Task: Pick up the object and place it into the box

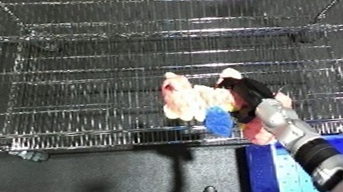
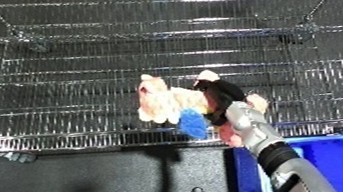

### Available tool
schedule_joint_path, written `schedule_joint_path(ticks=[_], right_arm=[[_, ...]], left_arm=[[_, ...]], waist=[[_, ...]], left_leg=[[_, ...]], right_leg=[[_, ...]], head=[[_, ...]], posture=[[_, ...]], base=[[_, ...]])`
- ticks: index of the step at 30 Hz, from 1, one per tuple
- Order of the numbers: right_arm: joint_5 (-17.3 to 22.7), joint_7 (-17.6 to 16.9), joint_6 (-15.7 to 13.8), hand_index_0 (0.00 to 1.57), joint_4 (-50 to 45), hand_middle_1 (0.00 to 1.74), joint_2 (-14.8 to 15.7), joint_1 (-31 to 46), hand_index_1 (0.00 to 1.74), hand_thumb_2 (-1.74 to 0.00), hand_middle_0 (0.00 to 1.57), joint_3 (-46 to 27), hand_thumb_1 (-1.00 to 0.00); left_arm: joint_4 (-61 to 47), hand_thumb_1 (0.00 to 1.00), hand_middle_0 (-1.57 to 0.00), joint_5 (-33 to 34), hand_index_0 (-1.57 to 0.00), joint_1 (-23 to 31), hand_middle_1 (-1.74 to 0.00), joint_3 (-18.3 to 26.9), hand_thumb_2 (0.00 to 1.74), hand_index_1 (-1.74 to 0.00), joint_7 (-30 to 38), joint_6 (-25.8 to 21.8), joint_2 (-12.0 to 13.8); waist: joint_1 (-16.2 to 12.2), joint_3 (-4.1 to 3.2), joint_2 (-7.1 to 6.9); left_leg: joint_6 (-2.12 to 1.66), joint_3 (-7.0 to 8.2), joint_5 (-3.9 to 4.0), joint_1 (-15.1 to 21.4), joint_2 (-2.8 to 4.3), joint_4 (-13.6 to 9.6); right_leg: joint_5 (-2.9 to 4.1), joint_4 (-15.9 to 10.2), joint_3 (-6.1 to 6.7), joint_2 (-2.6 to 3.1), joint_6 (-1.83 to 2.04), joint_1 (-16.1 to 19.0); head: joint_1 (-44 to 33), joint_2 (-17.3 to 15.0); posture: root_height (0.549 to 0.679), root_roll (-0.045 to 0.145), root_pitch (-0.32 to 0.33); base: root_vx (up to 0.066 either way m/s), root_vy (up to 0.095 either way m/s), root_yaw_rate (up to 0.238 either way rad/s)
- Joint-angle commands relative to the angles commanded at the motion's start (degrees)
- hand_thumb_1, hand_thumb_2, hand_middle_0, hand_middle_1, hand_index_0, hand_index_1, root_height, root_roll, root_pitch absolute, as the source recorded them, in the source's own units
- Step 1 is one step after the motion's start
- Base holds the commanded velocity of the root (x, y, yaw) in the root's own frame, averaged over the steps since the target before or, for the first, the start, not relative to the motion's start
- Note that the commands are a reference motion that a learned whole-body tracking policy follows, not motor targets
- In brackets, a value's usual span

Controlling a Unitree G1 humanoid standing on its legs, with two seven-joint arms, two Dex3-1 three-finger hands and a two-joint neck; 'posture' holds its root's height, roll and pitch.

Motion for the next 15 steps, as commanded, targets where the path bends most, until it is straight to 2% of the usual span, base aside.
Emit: schedule_joint_path(ticks=[9, 15], right_arm=[[0.46, -0.61, -0.03, 1.57, -4.16, 1.74, -0.83, 1.17, 1.74, -1.74, 1.57, -1.55, -1.00], [1.80, -2.63, -1.05, 1.57, -14.16, 1.74, -3.37, 4.87, 1.74, -1.74, 1.57, -6.28, -1.00]], left_arm=[[0.81, 1.00, -1.57, -0.31, -1.57, -0.21, -1.74, -0.20, 1.74, -1.74, -0.34, 0.60, -0.03], [1.59, 1.00, -1.57, -0.11, -1.57, -0.27, -1.74, 0.45, 1.74, -1.74, -0.06, 1.22, -0.27]], waist=[[-0.60, -0.41, -0.12], [-2.12, -1.05, -0.55]], left_leg=[[0.08, 0.00, 0.11, 0.22, 0.06, 0.30], [0.16, 0.42, 0.06, 0.83, 0.32, 0.12]], right_leg=[[0.02, 0.52, 0.13, -0.05, -0.11, 0.20], [-0.01, 0.50, 0.35, -0.08, -0.12, 0.60]], head=[[1.06, 0.59], [1.01, 1.78]], posture=[[0.638, 0.039, -0.145], [0.638, 0.040, -0.153]], base=[[-0.022, -0.003, -0.009], [-0.011, 0.005, -0.032]])
